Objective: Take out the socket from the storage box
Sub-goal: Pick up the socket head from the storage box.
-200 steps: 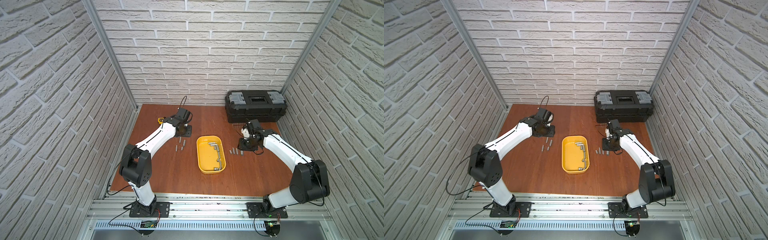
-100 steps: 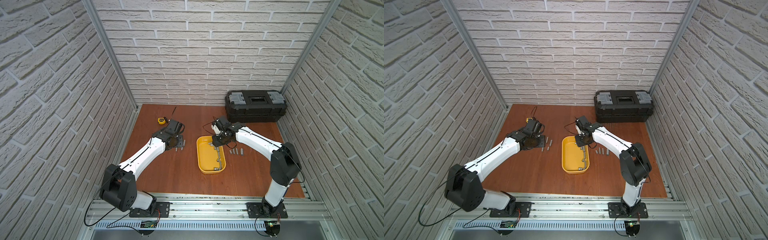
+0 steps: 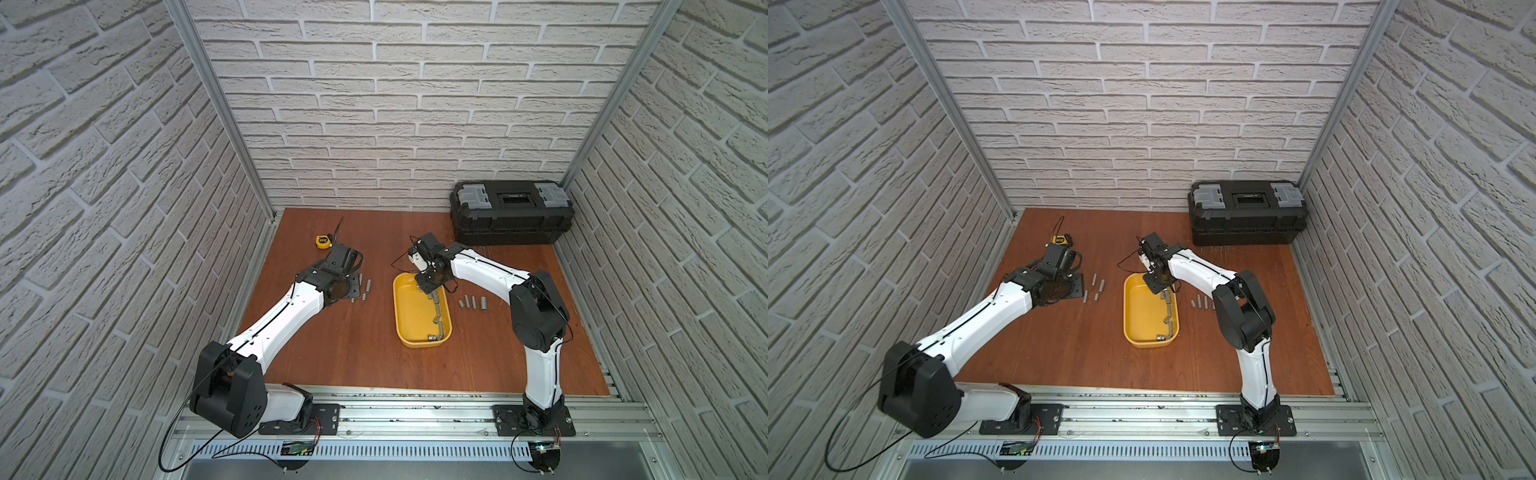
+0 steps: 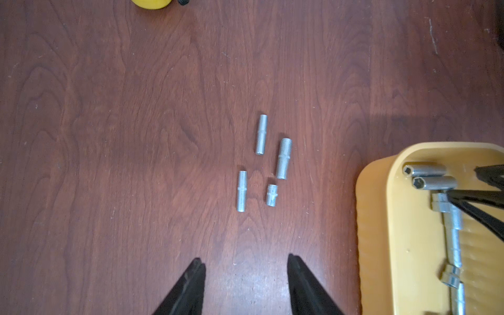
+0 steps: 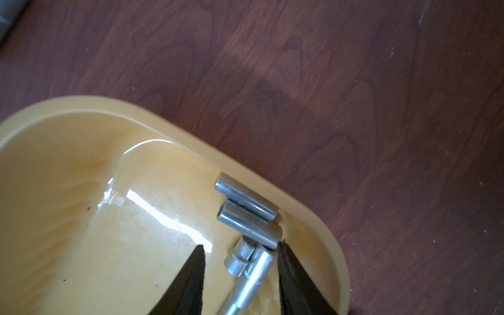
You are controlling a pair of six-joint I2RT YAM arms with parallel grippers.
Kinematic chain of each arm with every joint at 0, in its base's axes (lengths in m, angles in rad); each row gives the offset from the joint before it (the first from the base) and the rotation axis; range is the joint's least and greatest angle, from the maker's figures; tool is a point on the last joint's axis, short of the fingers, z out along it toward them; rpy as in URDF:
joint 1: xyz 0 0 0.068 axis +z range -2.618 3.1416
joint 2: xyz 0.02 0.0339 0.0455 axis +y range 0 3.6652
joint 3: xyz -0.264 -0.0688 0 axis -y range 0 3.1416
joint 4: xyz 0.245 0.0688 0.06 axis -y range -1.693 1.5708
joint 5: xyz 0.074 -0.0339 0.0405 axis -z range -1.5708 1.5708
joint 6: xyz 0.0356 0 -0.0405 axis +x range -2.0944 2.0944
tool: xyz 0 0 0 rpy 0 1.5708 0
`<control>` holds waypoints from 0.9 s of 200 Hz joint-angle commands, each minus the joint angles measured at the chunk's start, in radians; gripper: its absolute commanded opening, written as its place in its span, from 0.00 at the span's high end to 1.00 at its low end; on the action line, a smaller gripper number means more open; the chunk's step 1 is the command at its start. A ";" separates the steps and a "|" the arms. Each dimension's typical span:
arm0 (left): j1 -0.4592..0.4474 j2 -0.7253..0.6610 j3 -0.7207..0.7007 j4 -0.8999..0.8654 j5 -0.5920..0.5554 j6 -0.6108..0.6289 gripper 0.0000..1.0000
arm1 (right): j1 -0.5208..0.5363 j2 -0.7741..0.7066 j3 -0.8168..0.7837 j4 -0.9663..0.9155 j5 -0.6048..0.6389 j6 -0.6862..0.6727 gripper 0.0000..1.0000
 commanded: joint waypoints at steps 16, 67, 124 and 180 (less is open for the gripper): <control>0.005 -0.030 -0.018 0.004 -0.005 -0.017 0.47 | 0.002 0.034 0.022 -0.003 -0.003 -0.115 0.55; 0.006 -0.041 -0.025 0.002 -0.005 -0.019 0.47 | 0.002 0.063 0.019 -0.003 0.001 -0.140 0.56; 0.006 -0.050 -0.037 0.005 -0.006 -0.020 0.47 | 0.002 0.097 0.015 -0.037 -0.009 -0.169 0.62; 0.006 -0.046 -0.040 0.010 -0.003 -0.022 0.47 | 0.003 0.099 -0.010 -0.050 -0.076 -0.170 0.73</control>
